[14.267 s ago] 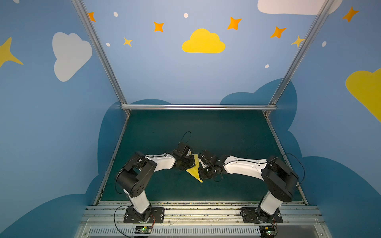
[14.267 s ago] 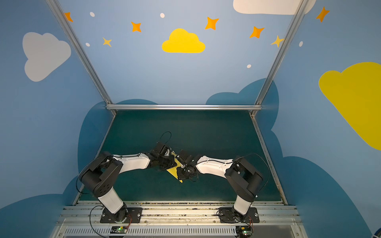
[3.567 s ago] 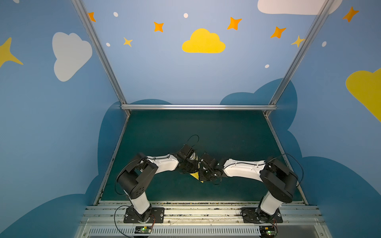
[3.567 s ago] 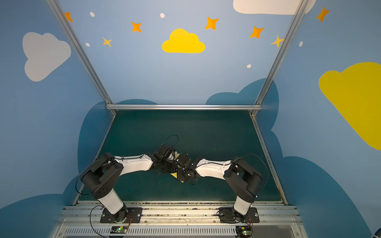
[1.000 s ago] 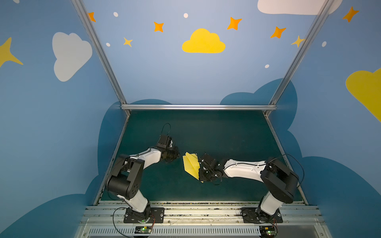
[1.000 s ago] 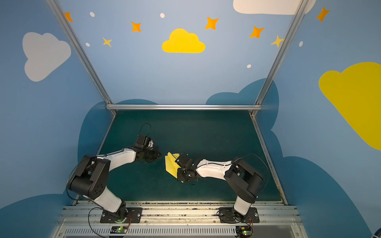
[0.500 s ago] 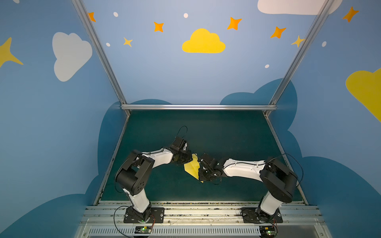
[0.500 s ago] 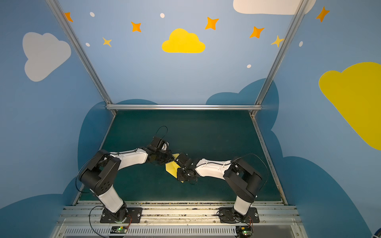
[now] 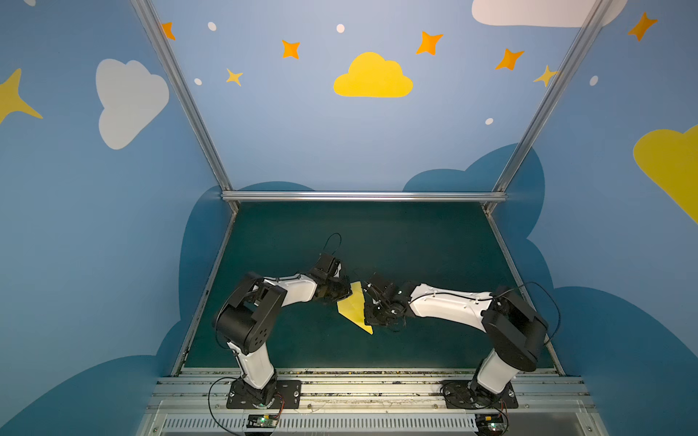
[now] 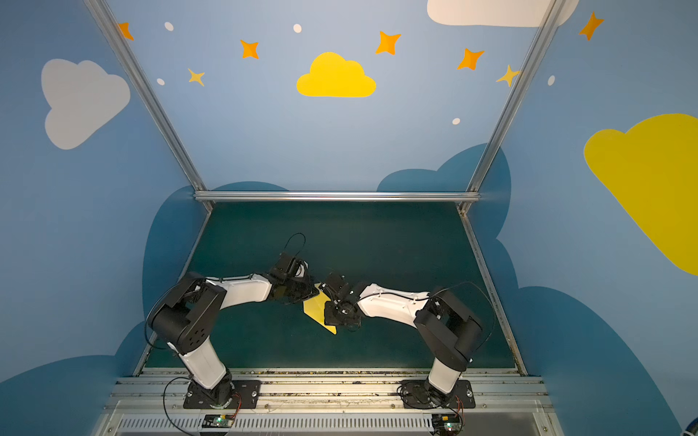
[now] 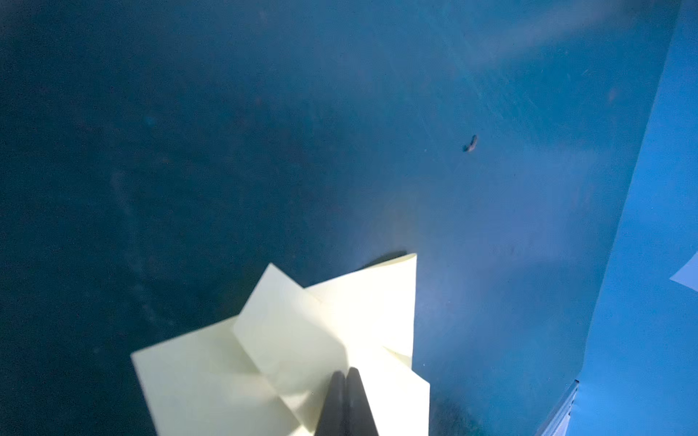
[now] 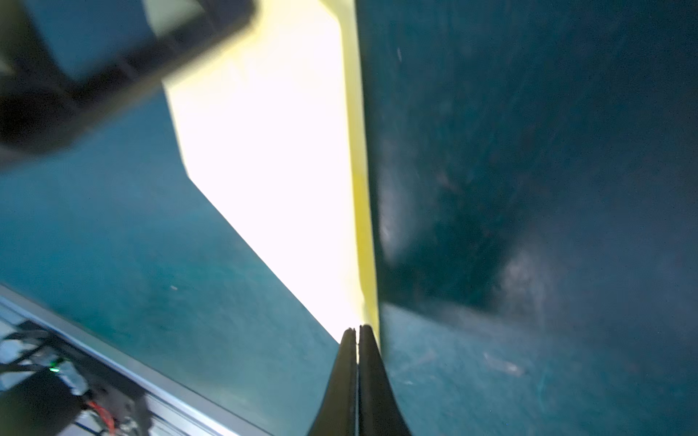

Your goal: Fold a paper plane with a square sheet of paper (fold left side to right side)

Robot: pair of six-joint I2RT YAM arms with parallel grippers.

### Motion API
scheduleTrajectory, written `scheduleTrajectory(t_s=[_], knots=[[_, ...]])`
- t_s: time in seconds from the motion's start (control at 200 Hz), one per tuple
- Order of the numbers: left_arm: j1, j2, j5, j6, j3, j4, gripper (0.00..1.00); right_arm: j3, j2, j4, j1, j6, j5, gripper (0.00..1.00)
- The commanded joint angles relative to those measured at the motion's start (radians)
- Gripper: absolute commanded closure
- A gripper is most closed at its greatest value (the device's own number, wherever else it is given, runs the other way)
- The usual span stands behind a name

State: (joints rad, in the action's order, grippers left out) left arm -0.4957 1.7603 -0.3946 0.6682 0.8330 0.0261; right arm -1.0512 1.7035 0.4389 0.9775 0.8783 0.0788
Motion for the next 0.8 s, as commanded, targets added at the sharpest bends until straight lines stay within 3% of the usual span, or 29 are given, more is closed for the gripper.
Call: scheduleTrajectory(t_s=[0.0,0.441,0.796], knots=[[0.0,0.038,0.046,0.002,-0.042,-0.039,0.96,-0.054,0.012,0.005,-0.019,0.02,-0.008,1.0],[0.0,0.032,0.045,0.001,-0.061,-0.029,0.96,-0.199,0.179,-0.073,-0.052,0.07,0.057,1.0],[0.002,0.028,0.043,-0.001,-0.066,-0.027,0.96,-0.189,0.24,-0.092,-0.053,0.088,0.061,1.0]])
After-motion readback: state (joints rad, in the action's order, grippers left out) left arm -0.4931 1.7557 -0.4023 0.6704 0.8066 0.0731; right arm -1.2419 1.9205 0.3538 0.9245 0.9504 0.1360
